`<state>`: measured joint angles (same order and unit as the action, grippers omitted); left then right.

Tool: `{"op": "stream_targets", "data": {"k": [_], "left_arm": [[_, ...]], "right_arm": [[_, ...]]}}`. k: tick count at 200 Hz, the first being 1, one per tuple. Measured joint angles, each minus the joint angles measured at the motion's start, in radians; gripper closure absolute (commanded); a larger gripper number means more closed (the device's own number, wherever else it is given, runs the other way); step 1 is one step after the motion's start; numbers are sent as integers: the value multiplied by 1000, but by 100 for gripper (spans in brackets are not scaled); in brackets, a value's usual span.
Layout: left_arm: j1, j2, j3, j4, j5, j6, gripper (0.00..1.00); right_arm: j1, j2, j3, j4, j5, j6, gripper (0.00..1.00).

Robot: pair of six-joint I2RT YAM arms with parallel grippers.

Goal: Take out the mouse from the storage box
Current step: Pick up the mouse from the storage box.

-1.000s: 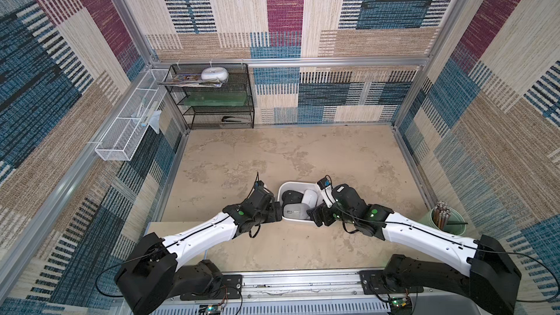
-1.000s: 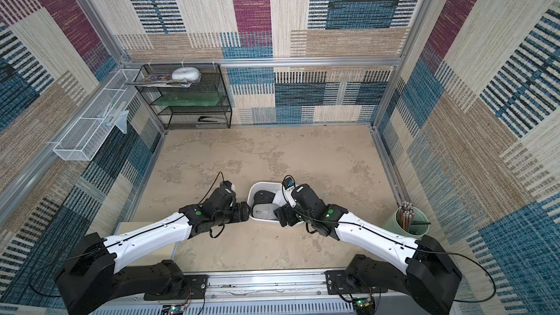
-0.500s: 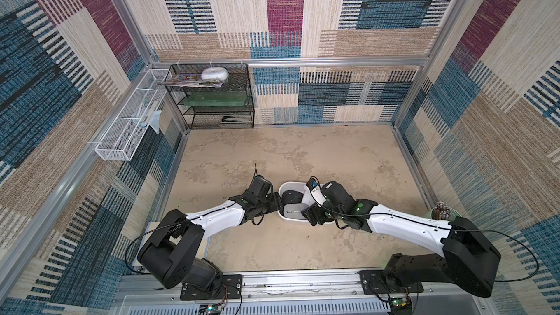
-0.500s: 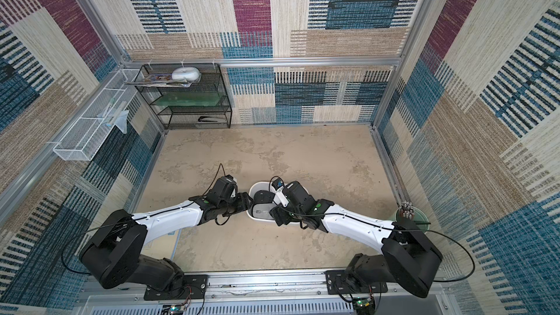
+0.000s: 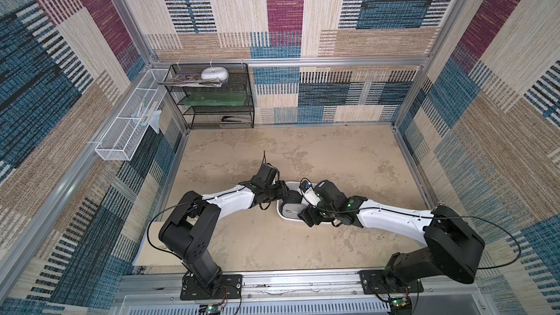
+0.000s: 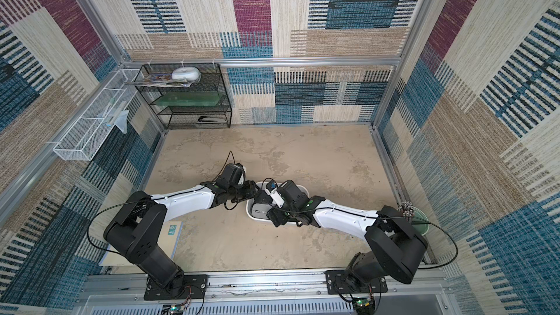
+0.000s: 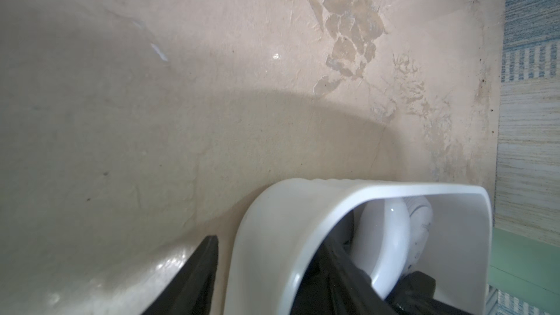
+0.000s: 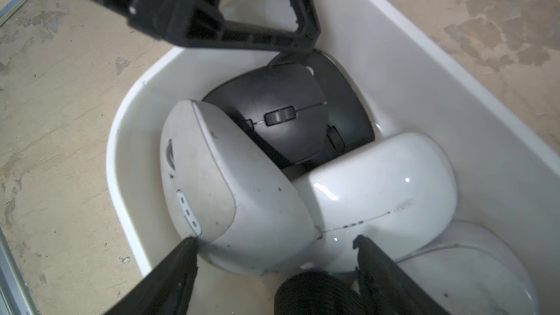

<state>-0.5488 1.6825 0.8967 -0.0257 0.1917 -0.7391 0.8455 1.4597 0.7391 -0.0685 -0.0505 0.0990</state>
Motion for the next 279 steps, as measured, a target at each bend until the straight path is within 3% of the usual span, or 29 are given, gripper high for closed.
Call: {"op": "stream_targets", "data": {"k": [108, 137, 169, 279], "left_arm": [[1, 96, 156, -69, 83, 43, 56], [3, 84, 145, -73, 60, 49, 55], [5, 53, 120, -80, 29, 59, 46], [1, -51, 45, -89, 39, 62, 37]], "right_arm": [[14, 153, 100, 63, -45, -17, 12], [13, 173, 107, 75, -67, -8, 22], [14, 171, 101, 81, -106, -2, 36], [17, 126, 63, 92, -150, 27, 60]]}}
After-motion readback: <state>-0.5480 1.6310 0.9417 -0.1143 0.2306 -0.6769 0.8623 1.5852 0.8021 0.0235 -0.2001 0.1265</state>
